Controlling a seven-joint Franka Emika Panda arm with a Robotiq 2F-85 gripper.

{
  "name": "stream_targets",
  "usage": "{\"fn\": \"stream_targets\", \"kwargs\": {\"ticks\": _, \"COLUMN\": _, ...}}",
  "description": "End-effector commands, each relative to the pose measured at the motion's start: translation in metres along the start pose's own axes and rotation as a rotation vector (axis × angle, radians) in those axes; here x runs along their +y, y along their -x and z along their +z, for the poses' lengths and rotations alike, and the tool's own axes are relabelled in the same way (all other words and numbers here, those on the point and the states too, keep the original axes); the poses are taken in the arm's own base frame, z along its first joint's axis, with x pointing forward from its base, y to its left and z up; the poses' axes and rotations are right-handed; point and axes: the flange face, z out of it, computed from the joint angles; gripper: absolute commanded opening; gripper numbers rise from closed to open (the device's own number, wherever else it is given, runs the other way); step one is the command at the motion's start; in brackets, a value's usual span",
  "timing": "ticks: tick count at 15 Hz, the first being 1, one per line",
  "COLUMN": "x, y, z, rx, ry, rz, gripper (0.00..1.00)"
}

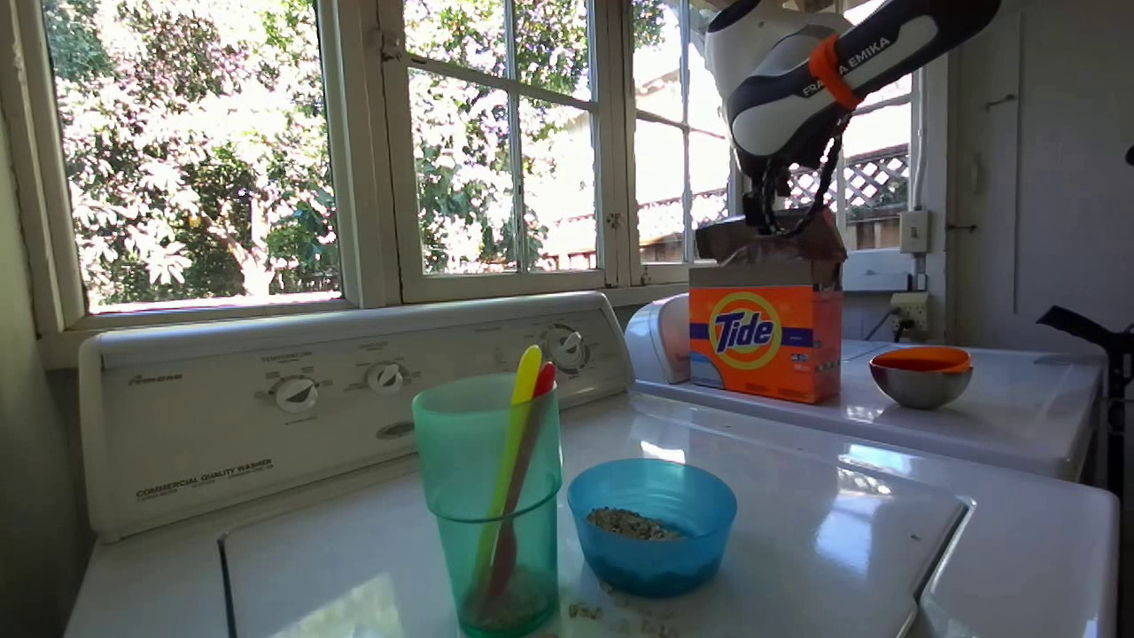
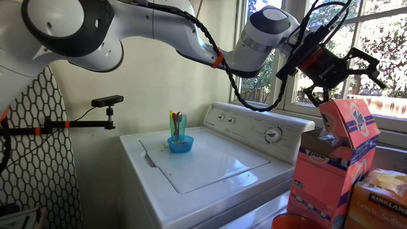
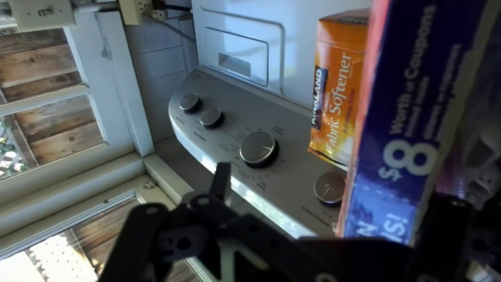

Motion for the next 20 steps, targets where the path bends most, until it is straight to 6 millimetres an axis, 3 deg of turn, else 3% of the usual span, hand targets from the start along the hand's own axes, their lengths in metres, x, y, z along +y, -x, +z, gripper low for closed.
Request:
{"fn": "stream_targets", "kwargs": {"ticks": 1, "x": 0.024, "y": 0.008, "z": 0.003, "rx": -0.058, "ry": 0.037, "rz": 0.055, "gripper": 1.0}}
{"fn": "stream_targets", "kwargs": {"ticks": 6, "x": 0.044, "y": 0.023, "z": 0.02, "rx": -0.166, "ry": 0.036, "rz": 0.098, "gripper": 1.0}}
{"fn": "stream_targets", "kwargs": {"ticks": 11, "x": 0.04, "y": 0.034, "z": 0.046, "rx": -0.285, "ry": 0.036, "rz": 0.181, "gripper": 1.0}}
{"fn": "stream_targets", "kwargs": {"ticks": 18, "x": 0.041, "y": 0.042, "z": 0.064, "rx": -0.358, "ry": 0.077, "rz": 0.336, "gripper": 1.0}}
{"fn": "stream_targets", "kwargs": {"ticks": 20, "x": 0.039, "y": 0.04, "z": 0.064, "rx": -0.339, "ry": 0.02, "rz": 0.348, "gripper": 1.0}}
